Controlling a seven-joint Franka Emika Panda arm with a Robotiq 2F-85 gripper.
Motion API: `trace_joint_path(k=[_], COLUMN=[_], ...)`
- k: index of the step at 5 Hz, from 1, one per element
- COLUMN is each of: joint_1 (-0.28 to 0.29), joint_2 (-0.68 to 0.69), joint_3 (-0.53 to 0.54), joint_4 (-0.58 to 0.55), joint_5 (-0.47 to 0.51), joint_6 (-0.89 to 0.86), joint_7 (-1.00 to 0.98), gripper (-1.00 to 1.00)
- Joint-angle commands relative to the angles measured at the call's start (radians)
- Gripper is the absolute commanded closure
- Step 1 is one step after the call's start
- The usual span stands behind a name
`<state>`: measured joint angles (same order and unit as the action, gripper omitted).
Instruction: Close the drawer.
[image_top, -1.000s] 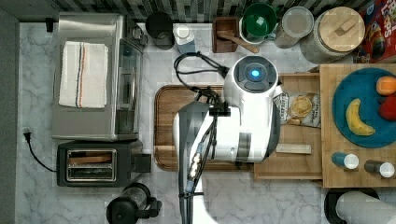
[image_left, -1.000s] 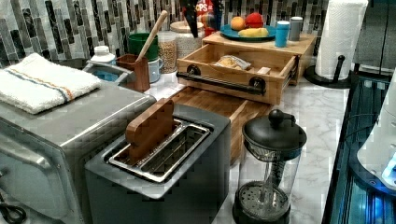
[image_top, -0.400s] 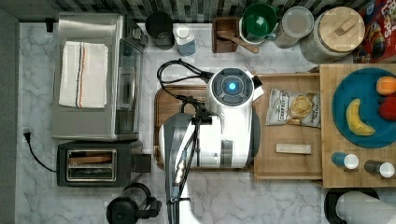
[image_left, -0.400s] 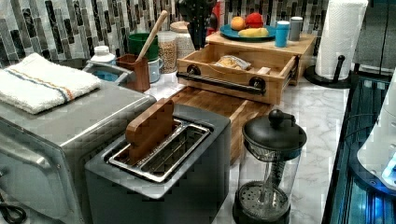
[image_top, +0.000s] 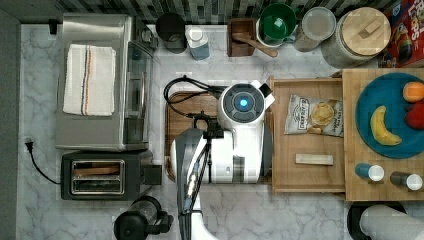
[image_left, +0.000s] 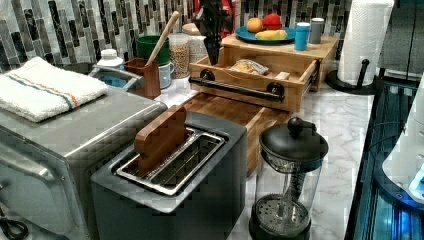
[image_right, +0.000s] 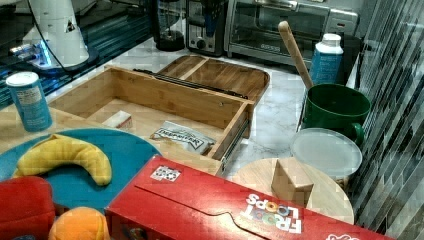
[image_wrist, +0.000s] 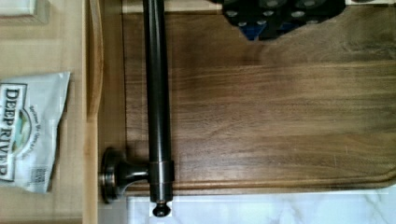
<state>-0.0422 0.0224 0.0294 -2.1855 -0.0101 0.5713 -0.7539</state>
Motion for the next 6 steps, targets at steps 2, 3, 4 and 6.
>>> trace_joint_path(k=[2, 3, 4, 6], joint_1=[0.018, 0.009, -0.1, -0.067], joint_2=[0.112, 0.117, 0.109, 0.114], joint_3=[0.026, 0.018, 0.091, -0.012], joint_4=[-0.103, -0.106, -0.088, -0.092], joint_5=[0.034, -0.013, -0.046, -0.066], joint_6=[0.174, 0.196, 0.172, 0.267], joint_7=[-0.067, -0.084, -0.14, -0.245], gripper=[1.0, 1.0, 1.0, 1.0])
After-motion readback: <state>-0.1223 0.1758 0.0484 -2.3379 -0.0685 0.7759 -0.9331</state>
